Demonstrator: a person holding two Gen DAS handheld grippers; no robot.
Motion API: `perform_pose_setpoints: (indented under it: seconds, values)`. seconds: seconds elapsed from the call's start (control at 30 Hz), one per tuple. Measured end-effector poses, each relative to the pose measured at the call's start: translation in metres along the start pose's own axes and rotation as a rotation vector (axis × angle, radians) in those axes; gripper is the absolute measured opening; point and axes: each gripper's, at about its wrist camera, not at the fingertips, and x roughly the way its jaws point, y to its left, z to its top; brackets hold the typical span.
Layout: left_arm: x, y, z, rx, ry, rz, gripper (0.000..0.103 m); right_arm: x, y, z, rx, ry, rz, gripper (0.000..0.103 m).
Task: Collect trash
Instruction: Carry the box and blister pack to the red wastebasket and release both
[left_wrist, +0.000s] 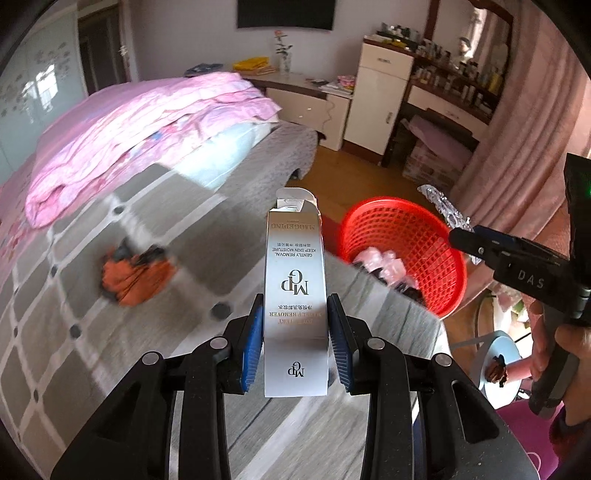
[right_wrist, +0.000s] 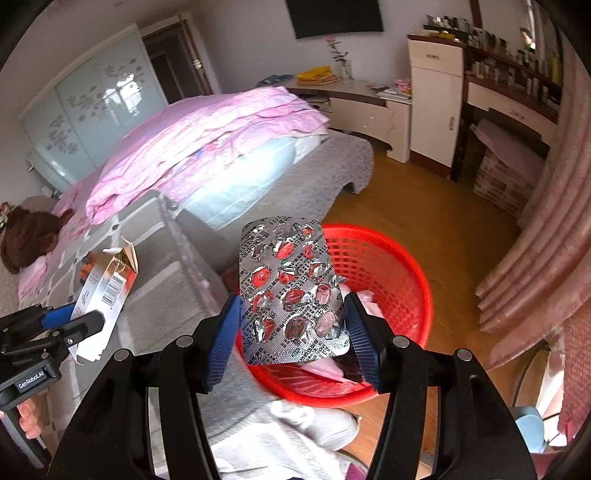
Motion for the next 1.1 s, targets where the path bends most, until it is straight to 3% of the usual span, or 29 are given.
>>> perform_pose_setpoints:
  seconds: [0.53, 0.83, 1.1]
  values:
    - [0.058, -0.066, 0.039, 0.121, 0.061, -0.108, 0.032, 0.015, -0.045, -0.004, 0.088, 0.025, -0.082, 0.055]
    - [0.096, -0.081, 0.048, 0.133, 0.129, -0.130, 0.032, 0.038, -0.058, -0.005, 0.114, 0.056, -0.109, 0.055]
    - [0.104, -0.087, 0.050, 0.157, 0.136, -0.139, 0.035, 0.049, -0.065, -0.005, 0.136, 0.070, -0.120, 0.056]
